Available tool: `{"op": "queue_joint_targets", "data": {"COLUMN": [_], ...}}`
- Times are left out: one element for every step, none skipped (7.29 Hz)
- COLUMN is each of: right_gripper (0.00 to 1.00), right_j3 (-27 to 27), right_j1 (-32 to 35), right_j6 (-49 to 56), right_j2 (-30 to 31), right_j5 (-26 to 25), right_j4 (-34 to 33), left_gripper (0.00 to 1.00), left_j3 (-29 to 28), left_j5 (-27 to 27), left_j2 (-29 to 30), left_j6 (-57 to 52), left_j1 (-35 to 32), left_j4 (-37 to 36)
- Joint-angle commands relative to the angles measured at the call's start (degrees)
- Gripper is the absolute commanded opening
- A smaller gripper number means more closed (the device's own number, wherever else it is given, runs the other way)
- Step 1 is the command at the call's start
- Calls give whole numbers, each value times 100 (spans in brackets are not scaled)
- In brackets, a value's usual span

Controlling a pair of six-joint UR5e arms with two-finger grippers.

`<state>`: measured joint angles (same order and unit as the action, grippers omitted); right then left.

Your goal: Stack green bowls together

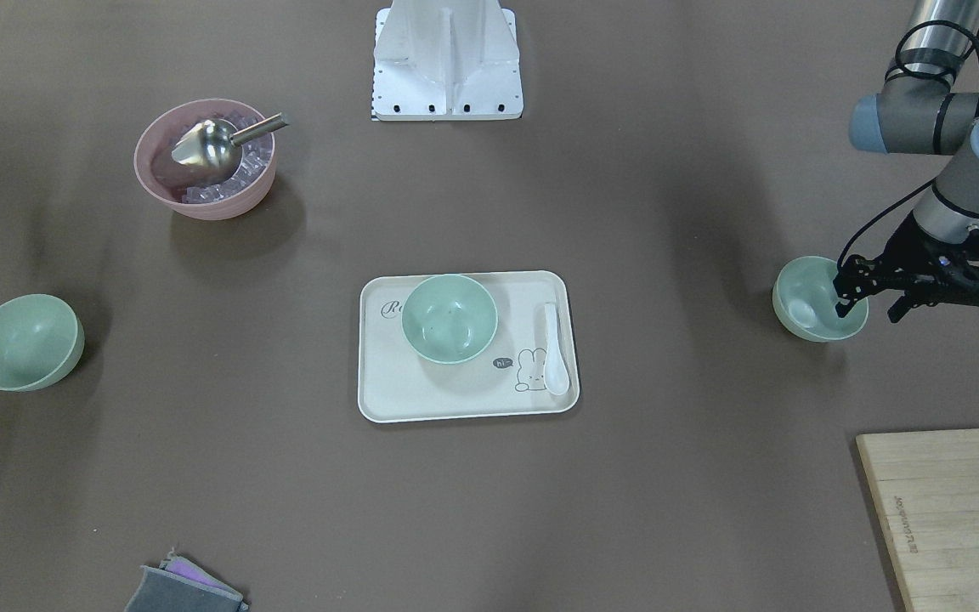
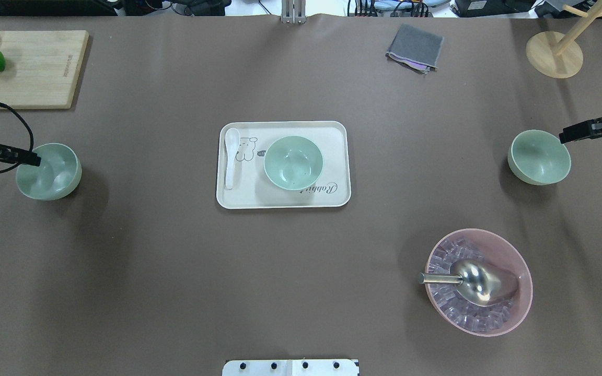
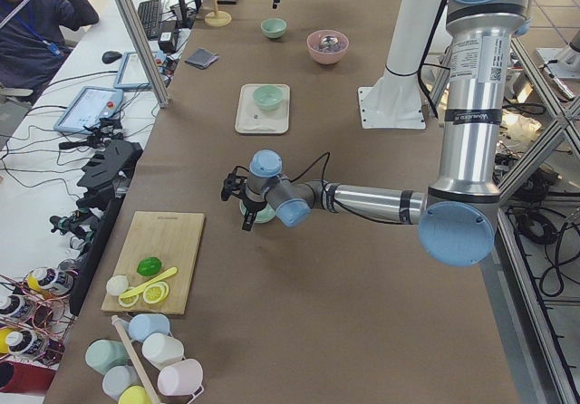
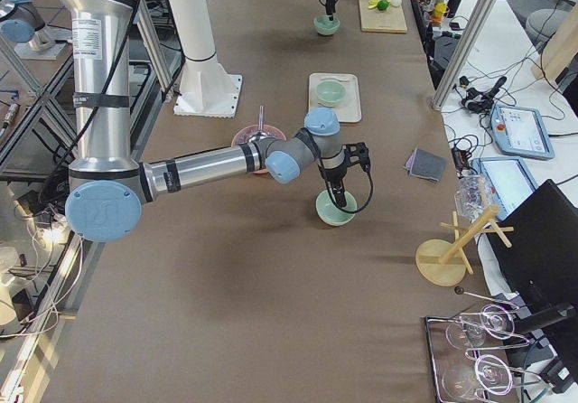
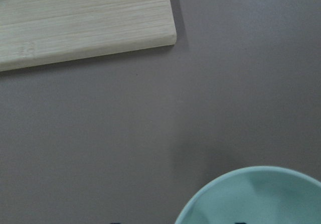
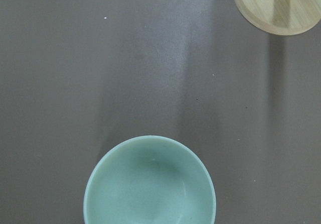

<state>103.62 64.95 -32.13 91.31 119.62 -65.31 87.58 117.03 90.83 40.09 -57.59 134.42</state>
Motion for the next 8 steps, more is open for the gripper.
{"op": "queue_joint_targets", "data": {"right_gripper": [100,100,100,100,100,100,100,100], "right_j3": [0,0,0,0,0,0,0,0], "right_j1": [-8,-8,-8,-8,-8,-17,-17,-17], "right_j6": [-3,5,-3,-3,-3,-3,-12,-12], "right_j2": [1,9,44,45,45,45,45,45], "right_j5": [0,0,0,0,-9,-9,0,0], "right_j4": [0,0,0,0,0,0,0,0], "left_gripper": [65,62,58,54,51,40,28,16], "left_j3": [22,14,5,-4,13,13,13,13], "left_j5": [22,239,276,285,285,285,285,285], "left_j2": [-144,-144,-144,-144,-135,-135,-135,-144], "left_j6": [-63,-72,-63,-63,-63,-63,-63,-63], "left_j1": [2,2,2,2,2,2,2,2], "left_j4": [181,216,286,295,295,295,295,295]}}
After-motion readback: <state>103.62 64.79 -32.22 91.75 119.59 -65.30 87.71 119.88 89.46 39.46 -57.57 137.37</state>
